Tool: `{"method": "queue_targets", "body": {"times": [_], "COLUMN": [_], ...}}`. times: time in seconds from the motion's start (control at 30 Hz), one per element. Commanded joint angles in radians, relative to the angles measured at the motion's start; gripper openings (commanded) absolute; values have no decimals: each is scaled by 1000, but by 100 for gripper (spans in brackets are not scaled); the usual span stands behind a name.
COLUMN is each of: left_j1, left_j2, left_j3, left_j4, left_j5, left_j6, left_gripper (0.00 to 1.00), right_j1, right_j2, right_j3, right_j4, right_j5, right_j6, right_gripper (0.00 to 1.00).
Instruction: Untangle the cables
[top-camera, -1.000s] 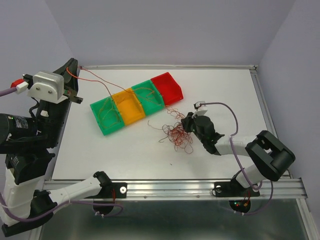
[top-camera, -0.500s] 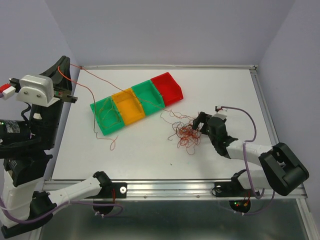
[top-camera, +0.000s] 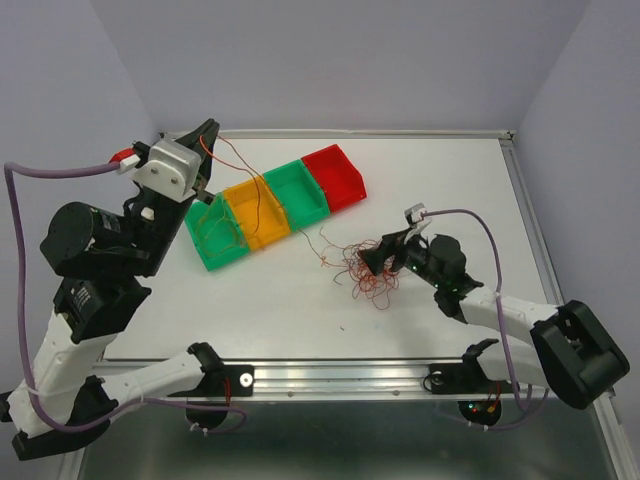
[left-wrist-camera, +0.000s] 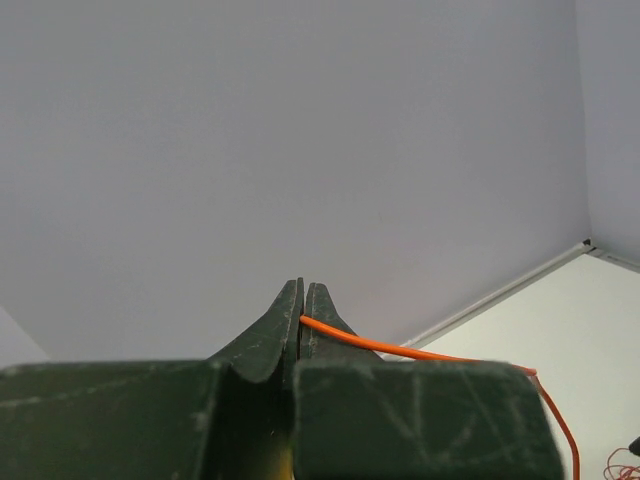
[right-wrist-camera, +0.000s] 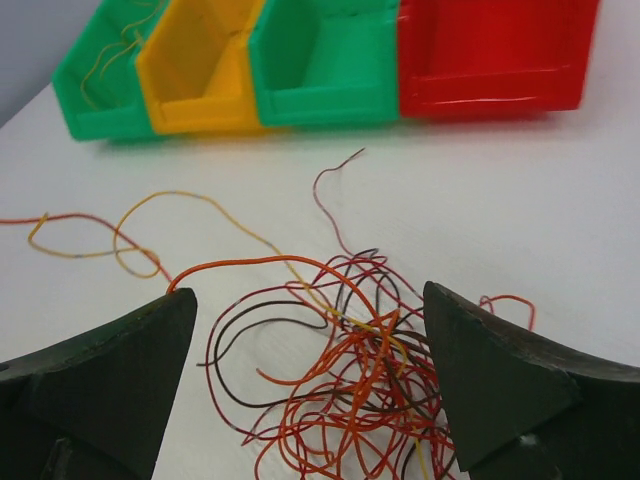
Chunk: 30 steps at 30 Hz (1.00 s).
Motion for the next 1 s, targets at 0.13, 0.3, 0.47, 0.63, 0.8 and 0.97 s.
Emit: {"method": "queue_targets", "body": {"times": [0.13, 0.3, 0.47, 0.63, 0.8, 0.97], "left_j1": [1, -1, 1, 1, -1, -1], "left_j2": [-37, -69, -77, -78, -85, -91], "left_j3": [23, 34, 57, 80, 71, 57], "left_j4": [69, 48, 34, 34, 44, 63], "left_j5": [-46, -42, -49, -75, -95, -123], "left_j6": [8, -1, 4, 17, 33, 46], "left_gripper": [0, 0, 0, 0, 0, 0], "right_j1": [45, 45, 63, 91, 91, 93], "right_j2": [146, 236, 365, 443, 436, 410], "right_j3": [119, 222, 349, 388, 357, 319], "right_j4": [168, 98, -42, -114, -100, -83], "right_j5": [-280, -292, -346, -372, -444, -501], "right_j6": [-311, -376, -460, -500, -491, -485], "right_gripper": [98, 94, 92, 89, 89, 69]}}
